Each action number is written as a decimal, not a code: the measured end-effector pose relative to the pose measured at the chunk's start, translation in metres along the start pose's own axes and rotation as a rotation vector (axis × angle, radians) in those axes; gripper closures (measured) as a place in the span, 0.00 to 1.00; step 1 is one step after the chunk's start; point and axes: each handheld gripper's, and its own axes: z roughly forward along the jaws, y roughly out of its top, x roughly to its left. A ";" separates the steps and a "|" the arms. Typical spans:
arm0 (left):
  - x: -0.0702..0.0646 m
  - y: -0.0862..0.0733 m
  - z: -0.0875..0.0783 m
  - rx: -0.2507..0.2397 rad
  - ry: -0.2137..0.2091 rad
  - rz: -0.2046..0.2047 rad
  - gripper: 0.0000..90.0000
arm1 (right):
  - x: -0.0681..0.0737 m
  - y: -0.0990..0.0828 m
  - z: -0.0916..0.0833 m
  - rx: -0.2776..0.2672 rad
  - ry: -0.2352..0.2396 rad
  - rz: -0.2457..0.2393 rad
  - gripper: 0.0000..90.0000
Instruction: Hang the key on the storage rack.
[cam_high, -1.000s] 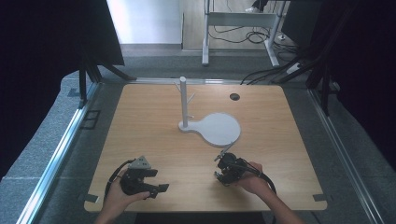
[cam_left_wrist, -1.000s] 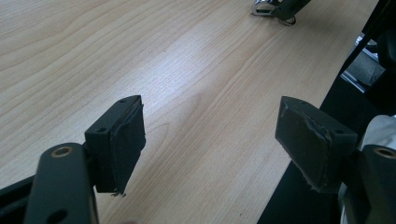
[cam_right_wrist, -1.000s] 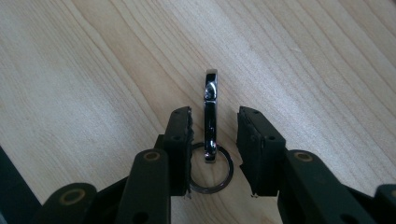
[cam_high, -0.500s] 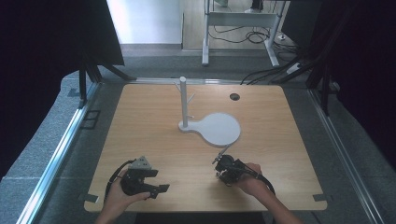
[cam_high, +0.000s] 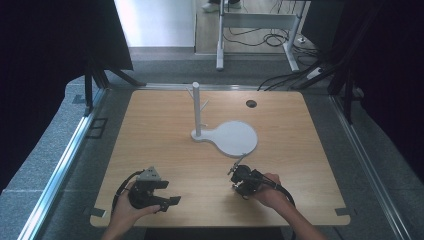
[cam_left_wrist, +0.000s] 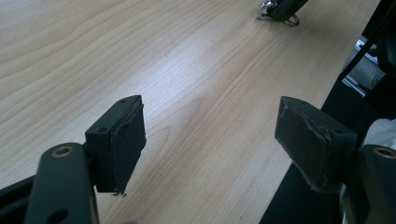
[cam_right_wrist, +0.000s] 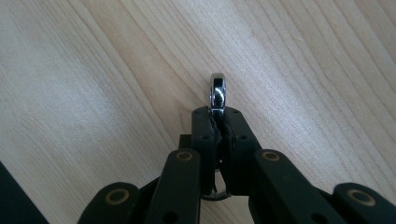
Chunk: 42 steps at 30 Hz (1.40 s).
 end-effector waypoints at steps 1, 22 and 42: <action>0.000 0.000 0.000 0.000 0.001 -0.001 0.28 | 0.000 0.001 -0.002 -0.005 -0.002 -0.005 0.94; 0.000 0.000 0.000 0.010 -0.001 0.000 0.28 | -0.007 0.019 -0.043 -0.105 -0.052 -0.016 0.94; 0.000 -0.001 0.002 0.022 -0.005 0.001 0.28 | -0.026 0.048 -0.045 -0.123 -0.062 0.013 0.94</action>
